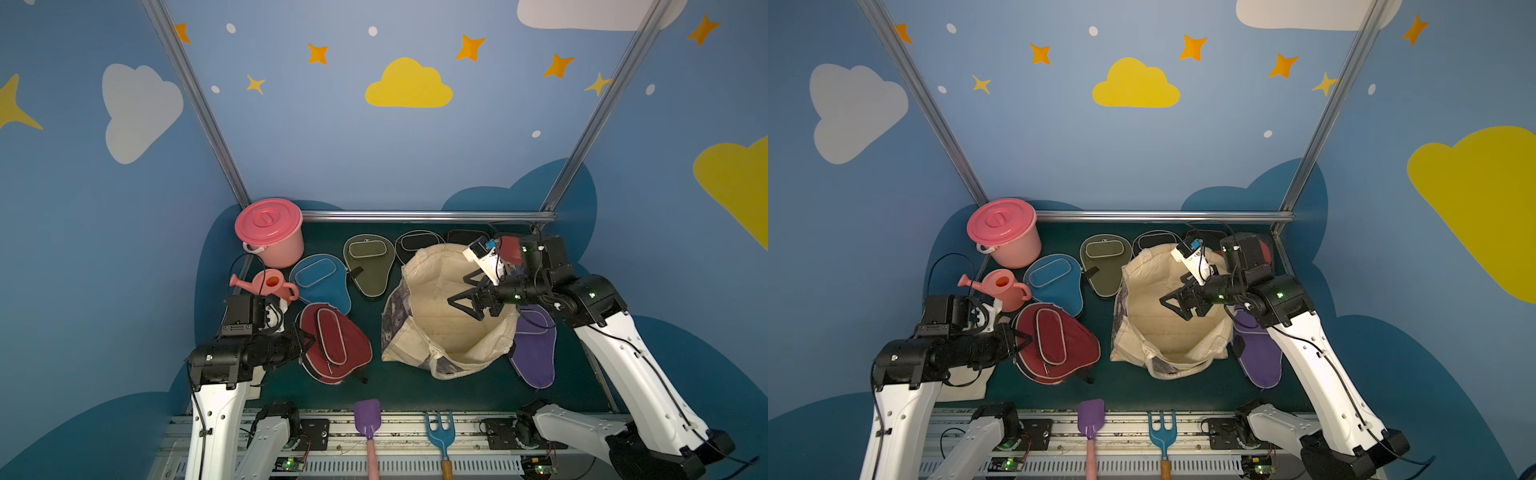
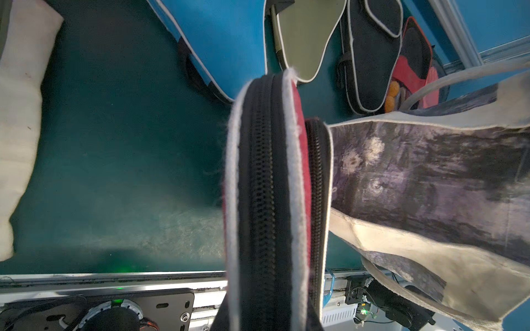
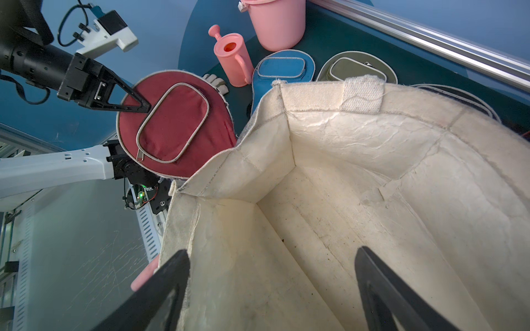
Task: Remove the ping pong set from the canvas bag
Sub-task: Place the ping pong set at the center of the board.
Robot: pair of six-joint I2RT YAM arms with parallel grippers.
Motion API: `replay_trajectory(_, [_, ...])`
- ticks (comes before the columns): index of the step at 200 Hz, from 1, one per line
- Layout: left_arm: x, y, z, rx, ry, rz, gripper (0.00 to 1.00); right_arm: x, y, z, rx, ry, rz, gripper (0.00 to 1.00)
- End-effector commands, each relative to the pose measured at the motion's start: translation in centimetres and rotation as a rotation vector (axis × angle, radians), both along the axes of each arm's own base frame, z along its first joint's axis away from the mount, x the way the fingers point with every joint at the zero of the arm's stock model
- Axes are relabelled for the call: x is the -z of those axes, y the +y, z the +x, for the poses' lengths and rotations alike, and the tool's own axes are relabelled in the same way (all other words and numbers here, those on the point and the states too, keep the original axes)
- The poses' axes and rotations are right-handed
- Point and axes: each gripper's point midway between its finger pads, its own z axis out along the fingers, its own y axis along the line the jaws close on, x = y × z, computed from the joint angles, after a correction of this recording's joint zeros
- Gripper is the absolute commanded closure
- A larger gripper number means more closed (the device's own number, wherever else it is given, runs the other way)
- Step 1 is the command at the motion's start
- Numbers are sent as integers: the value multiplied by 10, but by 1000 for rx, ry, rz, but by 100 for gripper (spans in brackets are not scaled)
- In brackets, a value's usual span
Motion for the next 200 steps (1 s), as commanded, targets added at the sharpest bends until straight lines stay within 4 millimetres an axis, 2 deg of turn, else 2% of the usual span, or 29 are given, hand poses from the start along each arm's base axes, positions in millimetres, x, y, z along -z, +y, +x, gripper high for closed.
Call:
replay_trajectory(1, [-3, -1, 9, 16, -22, -2, 97, -1, 2, 2, -7, 1, 18, 12])
replay_trajectory(59, [30, 3, 9, 34, 94, 20, 93, 2, 1, 5, 1, 10, 16, 11])
replay_trajectory(89, [41, 12, 6, 16, 137, 77, 87, 4, 2, 6, -1, 18, 18, 12])
replay_trajectory(112, [42, 29, 6, -29, 161, 167, 69, 3, 2, 7, 0, 17, 18, 11])
replay_trajectory(129, [42, 32, 9, -32, 156, 184, 40, 3, 1, 8, 3, 16, 19, 12])
replay_trajectory(138, [44, 34, 10, -32, 165, 193, 33, 2, 2, 8, 1, 17, 23, 11])
replay_trajectory(156, [48, 37, 14, -36, 183, 208, 24, 1, 2, 9, -2, 23, 27, 12])
replay_trajectory(182, [49, 42, 19, -57, 176, 227, 23, 0, 2, 11, 2, 23, 28, 11])
replay_trajectory(200, [50, 53, 19, -93, 182, 283, 22, -1, 1, 11, 5, 22, 29, 12])
